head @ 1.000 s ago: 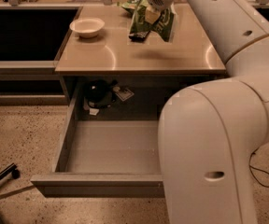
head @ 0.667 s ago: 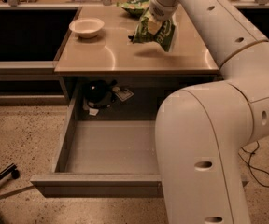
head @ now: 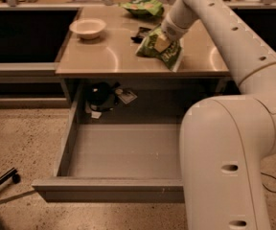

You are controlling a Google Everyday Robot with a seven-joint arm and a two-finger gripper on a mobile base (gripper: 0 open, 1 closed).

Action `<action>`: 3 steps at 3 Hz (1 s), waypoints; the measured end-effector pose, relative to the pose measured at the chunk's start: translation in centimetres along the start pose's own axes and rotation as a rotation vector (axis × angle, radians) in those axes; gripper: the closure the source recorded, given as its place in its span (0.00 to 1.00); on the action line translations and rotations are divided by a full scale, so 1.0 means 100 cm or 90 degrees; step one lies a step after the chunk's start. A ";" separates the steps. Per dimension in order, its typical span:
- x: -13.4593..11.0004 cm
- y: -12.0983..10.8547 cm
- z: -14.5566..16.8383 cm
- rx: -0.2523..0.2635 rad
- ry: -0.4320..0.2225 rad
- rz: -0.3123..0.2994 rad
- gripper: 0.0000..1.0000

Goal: Pick green jalapeno chip bag from top drawer and place on counter

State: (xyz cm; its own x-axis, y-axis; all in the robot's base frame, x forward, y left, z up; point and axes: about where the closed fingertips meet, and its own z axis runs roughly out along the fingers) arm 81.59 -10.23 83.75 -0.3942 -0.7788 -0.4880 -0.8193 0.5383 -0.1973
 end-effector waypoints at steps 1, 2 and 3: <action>0.000 0.000 0.000 0.000 0.000 0.000 0.81; 0.000 0.000 0.000 0.000 0.000 0.000 0.57; 0.000 0.000 0.000 0.000 0.000 0.000 0.34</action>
Offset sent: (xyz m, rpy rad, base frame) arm 0.0000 0.0002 -0.0002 0.0000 0.0002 0.0002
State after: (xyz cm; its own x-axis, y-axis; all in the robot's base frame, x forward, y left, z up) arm 81.59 -10.21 83.72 -0.3941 -0.7789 -0.4879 -0.8195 0.5381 -0.1970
